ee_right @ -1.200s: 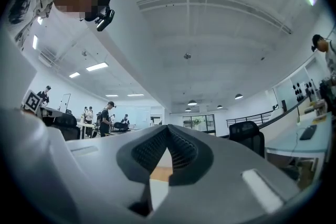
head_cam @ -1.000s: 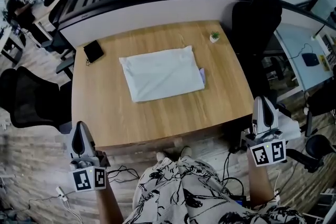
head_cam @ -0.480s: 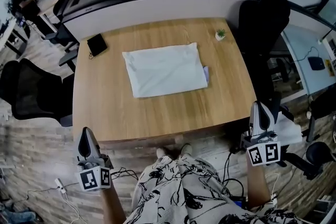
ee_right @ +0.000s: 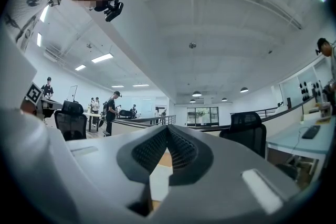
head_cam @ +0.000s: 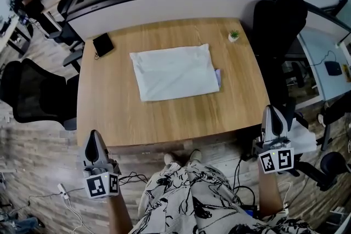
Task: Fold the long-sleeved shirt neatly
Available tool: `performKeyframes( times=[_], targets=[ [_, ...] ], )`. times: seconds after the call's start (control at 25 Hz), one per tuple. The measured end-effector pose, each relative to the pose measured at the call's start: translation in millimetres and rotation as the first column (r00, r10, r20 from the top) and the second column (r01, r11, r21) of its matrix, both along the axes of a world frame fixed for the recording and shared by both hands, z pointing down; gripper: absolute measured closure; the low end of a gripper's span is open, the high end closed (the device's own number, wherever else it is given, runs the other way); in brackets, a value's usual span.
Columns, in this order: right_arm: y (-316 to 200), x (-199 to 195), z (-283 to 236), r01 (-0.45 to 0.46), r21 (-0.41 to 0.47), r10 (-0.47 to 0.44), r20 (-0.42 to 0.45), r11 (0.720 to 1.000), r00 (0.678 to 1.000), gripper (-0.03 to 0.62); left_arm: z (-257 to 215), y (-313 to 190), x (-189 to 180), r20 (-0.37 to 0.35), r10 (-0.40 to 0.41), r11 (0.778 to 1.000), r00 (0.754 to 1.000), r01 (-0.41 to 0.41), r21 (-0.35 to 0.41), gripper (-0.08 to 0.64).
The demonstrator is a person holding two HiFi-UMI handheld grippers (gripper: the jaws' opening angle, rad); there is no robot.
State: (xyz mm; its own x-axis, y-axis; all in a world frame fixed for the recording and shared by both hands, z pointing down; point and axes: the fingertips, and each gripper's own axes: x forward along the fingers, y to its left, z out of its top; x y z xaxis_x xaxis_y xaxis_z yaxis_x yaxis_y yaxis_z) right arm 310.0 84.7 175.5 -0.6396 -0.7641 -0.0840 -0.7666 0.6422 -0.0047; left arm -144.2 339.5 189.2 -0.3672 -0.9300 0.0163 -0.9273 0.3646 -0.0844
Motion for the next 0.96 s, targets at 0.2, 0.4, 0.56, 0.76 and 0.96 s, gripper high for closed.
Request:
performKeyframes(
  times=[0.2,0.4,0.56,0.76,0.96],
  targets=[
    [-4.6,-4.3,1.2,0.003,-0.005,-0.003,-0.001,1.000,1.000,0.586,0.8,-3.2,-1.1,-0.002,-0.002,1.000,1.000,0.002,-0.003,0.558],
    [-6.4,-9.3,2.8,0.012,-0.007,-0.012,-0.013,1.000,1.000,0.586,2.7,-4.1,-3.1,-0.003,-0.006,1.000,1.000,0.006,-0.011,0.558],
    [-8.1,-10.6,2.9,0.017,-0.007,-0.017,-0.019,1.000,1.000,0.586,3.3,-3.9,-2.0,-0.003,-0.005,1.000,1.000,0.005,-0.012,0.558],
    [-9.8,-10.3,2.4,0.021,-0.010,-0.022,-0.025,1.000,0.999,0.586,2.1,-6.6,1.3,-0.001,-0.003,1.000,1.000,0.003,-0.017,0.558],
    [-9.9,-15.3,2.8,0.027,-0.013,-0.027,-0.028,1.000,0.999,0.586,1.9,-9.2,0.3,0.009,0.007,1.000,1.000,-0.007,-0.020,0.558]
  ],
)
